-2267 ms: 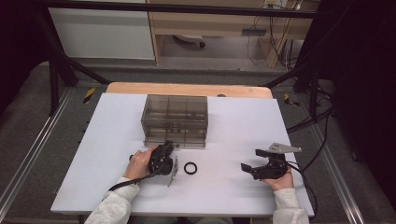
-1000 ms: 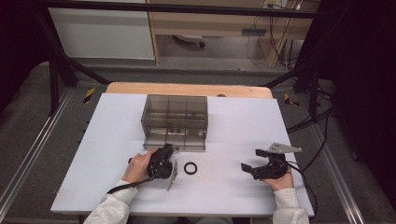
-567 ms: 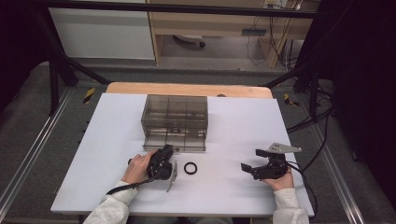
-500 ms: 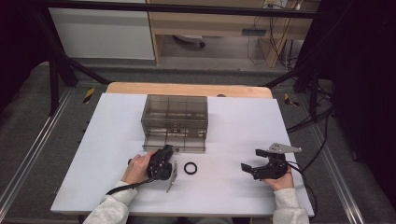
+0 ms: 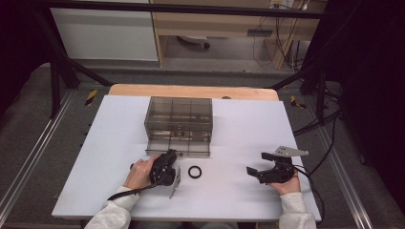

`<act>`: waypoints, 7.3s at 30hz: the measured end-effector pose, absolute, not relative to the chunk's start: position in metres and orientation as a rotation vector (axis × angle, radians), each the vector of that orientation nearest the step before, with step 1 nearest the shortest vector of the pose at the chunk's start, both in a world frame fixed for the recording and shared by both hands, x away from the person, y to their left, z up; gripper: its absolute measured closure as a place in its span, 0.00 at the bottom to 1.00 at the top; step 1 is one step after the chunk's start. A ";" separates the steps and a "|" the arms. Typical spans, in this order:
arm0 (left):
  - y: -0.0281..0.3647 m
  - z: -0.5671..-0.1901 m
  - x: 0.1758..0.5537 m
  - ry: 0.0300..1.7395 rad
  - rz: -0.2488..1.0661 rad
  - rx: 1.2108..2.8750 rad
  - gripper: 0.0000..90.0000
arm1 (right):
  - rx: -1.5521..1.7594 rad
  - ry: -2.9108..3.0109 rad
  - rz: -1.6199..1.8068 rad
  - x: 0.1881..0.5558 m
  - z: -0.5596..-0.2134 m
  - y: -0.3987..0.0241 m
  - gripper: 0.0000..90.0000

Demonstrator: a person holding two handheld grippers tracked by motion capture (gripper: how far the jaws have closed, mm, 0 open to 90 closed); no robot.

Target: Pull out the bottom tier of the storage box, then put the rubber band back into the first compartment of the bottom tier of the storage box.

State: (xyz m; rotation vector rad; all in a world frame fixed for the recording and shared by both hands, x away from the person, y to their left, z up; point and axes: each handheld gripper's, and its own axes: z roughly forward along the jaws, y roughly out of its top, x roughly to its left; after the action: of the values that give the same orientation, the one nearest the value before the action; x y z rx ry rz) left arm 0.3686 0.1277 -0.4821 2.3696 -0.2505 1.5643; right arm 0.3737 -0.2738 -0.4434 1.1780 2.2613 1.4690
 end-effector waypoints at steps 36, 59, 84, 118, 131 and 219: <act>0.127 -0.480 0.364 -0.214 1.498 2.407 0.74 | 1.176 2.260 1.470 0.374 -0.443 -0.274 0.00; 0.132 -0.460 0.365 0.020 1.256 2.438 0.56 | 1.177 2.259 1.471 0.374 -0.443 -0.274 0.00; 0.156 -0.437 0.368 0.453 0.890 2.294 0.33 | 1.178 2.259 1.472 0.374 -0.443 -0.274 0.00; 0.168 -0.426 0.365 0.716 0.563 2.171 0.10 | 1.178 2.258 1.475 0.374 -0.443 -0.275 0.00; 0.164 -0.425 0.366 0.735 0.486 2.180 0.06 | 1.187 2.258 1.475 0.374 -0.443 -0.274 0.00; 0.102 -0.436 0.378 0.896 0.265 2.206 0.51 | 1.182 2.264 1.469 0.374 -0.443 -0.274 0.00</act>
State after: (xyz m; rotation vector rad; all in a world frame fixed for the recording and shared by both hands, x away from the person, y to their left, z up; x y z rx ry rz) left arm 0.3778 0.1022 -0.4355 2.2057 0.8965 0.2650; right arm 0.3737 -0.2739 -0.4435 1.1825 2.2641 1.4693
